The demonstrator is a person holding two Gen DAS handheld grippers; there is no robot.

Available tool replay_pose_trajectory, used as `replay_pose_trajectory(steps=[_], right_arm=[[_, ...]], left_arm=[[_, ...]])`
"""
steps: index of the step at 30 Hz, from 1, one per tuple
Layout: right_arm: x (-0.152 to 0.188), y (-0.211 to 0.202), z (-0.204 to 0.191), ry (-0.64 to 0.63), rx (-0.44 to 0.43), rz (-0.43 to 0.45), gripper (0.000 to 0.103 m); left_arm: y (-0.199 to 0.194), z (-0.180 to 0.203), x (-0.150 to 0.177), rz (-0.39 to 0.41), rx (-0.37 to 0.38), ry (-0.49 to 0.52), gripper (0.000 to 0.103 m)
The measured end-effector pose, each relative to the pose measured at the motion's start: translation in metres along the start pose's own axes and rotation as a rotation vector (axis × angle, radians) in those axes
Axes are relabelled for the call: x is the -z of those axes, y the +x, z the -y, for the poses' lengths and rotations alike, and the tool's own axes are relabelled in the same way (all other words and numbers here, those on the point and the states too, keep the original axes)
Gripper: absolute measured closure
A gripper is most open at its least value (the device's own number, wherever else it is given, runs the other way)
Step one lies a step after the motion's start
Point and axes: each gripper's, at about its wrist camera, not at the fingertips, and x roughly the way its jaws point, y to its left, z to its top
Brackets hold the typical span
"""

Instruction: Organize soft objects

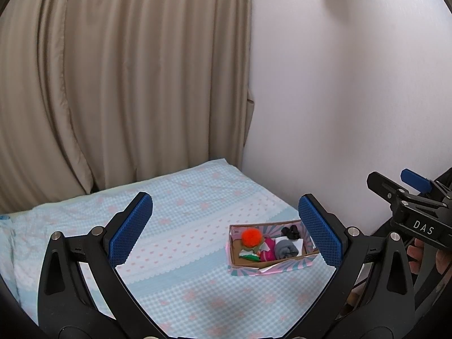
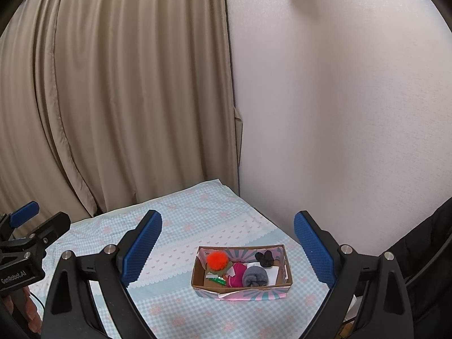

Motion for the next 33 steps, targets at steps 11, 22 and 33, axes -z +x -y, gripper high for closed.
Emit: replay_pose_trajectory(steps=[11, 22, 33], right_arm=[[-0.0004, -0.003, 0.0009, 0.0, 0.0, 0.006, 0.01], [-0.0007, -0.002, 0.004, -0.002, -0.006, 0.009, 0.01], [-0.0032, -0.0011, 0.0054, -0.005, -0.013, 0.01, 0.01]], left_arm=[[-0.0039, 0.0011, -0.0017, 0.017, 0.0, 0.008, 0.0], [-0.0055, 0.0009, -0.0027, 0.019, -0.002, 0.009, 0.0], [-0.0091, 0.0006, -0.0021, 0.028, -0.003, 0.016, 0.0]])
